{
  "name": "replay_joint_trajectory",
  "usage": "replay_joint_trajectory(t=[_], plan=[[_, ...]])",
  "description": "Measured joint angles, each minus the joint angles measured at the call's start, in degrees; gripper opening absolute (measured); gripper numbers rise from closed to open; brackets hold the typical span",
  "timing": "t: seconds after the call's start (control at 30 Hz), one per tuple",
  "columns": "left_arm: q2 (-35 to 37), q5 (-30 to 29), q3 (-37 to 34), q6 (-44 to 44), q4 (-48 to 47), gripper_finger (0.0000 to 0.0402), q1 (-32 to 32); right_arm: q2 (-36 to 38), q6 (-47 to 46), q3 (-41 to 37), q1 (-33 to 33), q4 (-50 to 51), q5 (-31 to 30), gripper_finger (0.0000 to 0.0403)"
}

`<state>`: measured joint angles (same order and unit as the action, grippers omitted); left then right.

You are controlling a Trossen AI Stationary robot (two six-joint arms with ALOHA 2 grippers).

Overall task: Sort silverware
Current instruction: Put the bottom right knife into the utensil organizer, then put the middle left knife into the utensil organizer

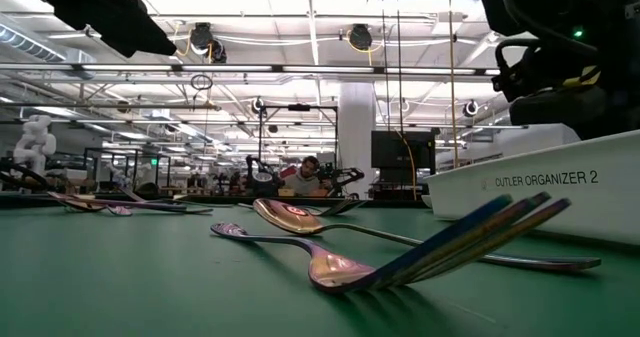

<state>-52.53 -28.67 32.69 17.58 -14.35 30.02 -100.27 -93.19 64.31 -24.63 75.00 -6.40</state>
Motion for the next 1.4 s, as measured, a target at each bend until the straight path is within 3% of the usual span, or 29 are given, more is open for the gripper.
replay_joint_trajectory(t=[0.27, 0.57, 0.73, 1.0, 1.4], plan=[[0.0, 0.0, 0.0, 0.0, 0.0, 0.0125, 0.0, 0.1, -0.6, 1.5, -0.2, 2.9, -3.1, 0.0000], [0.0, 0.0, 0.0, 0.1, -0.1, 0.0125, 0.0, 0.2, 3.4, 13.0, -0.1, 13.7, -10.8, 0.0000], [0.0, 1.6, 0.0, 3.2, -3.3, 0.0125, 0.0, 0.2, 16.3, 21.6, 2.1, 13.2, -13.3, 0.0000], [0.0, 7.9, 0.0, 9.7, -9.3, 0.0125, 0.0, 0.2, 49.4, 32.8, 10.0, 5.8, -12.3, 0.0000], [0.0, 14.7, 0.0, 24.7, -22.6, 0.0125, 0.0, -0.1, 82.5, 35.9, 21.9, -19.3, 0.9, 0.0000]])
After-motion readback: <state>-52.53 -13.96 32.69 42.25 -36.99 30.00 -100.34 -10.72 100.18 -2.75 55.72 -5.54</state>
